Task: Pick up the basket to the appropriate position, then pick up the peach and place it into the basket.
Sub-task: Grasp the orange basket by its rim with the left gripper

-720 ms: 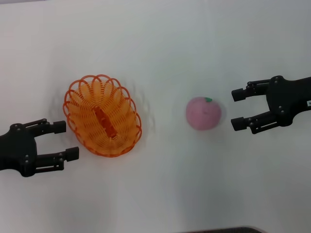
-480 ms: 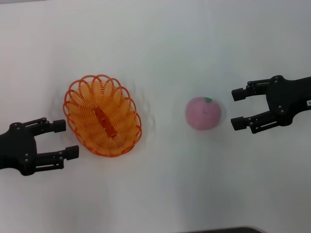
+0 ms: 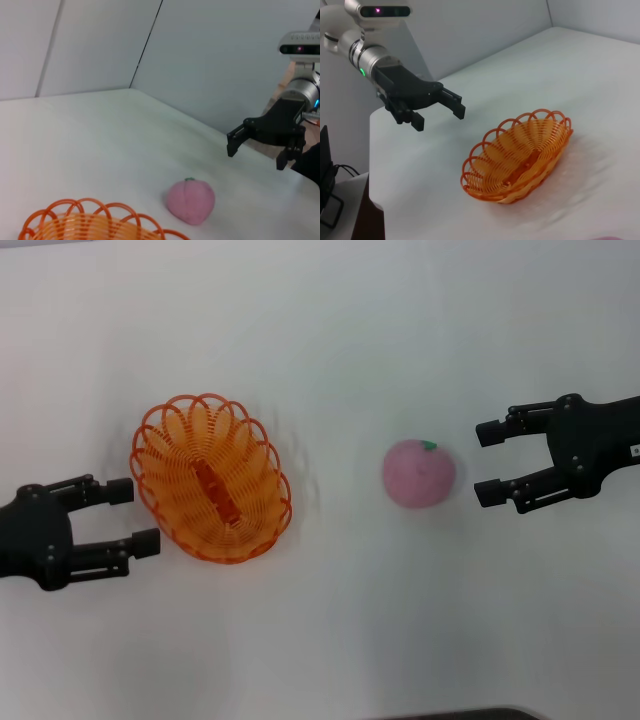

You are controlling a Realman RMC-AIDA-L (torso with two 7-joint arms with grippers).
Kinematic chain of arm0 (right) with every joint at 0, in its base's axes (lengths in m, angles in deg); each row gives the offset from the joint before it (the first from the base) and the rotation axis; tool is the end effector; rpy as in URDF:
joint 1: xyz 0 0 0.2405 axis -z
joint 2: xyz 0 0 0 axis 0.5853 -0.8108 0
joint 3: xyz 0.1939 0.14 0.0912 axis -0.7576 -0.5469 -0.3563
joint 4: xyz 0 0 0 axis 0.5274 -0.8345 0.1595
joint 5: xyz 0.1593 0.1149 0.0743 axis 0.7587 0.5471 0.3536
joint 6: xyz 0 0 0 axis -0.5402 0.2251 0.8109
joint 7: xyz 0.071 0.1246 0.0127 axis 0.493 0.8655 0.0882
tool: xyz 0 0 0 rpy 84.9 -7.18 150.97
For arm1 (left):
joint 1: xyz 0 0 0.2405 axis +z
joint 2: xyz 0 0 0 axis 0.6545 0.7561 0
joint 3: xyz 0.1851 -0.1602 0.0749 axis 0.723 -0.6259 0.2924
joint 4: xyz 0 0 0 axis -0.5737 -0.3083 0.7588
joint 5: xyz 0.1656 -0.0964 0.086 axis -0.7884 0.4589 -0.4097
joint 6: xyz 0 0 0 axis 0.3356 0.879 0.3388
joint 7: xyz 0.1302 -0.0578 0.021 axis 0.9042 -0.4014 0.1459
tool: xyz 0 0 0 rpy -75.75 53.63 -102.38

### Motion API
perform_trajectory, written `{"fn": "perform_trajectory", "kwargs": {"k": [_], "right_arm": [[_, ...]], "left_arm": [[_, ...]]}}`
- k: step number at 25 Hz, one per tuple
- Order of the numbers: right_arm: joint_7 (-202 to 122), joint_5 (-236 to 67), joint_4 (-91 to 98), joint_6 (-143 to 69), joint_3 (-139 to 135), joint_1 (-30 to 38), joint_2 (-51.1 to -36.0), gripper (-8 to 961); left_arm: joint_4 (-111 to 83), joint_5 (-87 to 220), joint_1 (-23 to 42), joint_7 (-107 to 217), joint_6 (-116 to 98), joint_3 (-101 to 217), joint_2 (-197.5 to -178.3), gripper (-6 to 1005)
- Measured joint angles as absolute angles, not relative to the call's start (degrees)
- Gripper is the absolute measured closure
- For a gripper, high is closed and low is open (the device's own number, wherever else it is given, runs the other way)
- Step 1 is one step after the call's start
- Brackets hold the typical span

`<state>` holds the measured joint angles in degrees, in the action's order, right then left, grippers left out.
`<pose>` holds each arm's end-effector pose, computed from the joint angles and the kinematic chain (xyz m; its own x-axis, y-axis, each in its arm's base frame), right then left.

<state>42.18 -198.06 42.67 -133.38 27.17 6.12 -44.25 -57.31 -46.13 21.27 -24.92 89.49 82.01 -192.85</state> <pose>0.2848 0.3002 0.0441 0.8525 -0.4298 -0.2974 -0.4453 -0.8952 0.0174 -0.3079 0.2492 0.0263 0.7308 0.4687 0.4963 0.5479 -0.8364 -0.0170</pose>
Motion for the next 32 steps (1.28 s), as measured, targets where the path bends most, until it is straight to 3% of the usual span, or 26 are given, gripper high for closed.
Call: {"fn": "perform_trajectory", "kwargs": {"k": [11,22,27,32], "right_arm": [[42.1,-198.1,43.0,-133.3,27.2,5.1,-44.28,38],[39.2,-198.1,42.7,-133.2,27.2,3.7,-45.54,38],[39.1,-198.1,42.6,-133.1,27.2,3.6,-45.72,39],[39.0,-198.1,42.6,-133.0,27.2,3.6,-45.81,39]], "left_arm": [[-69.3,-46.4,12.8,-40.2,96.9,80.2,-190.83,157],[-72.4,-49.6,-0.3,-56.4,89.7,90.5,-185.9,158],[-74.7,-59.6,-5.7,-66.7,84.8,97.3,-186.0,158],[-75.6,-70.5,-10.2,-73.4,81.2,105.0,-187.35,158]]}}
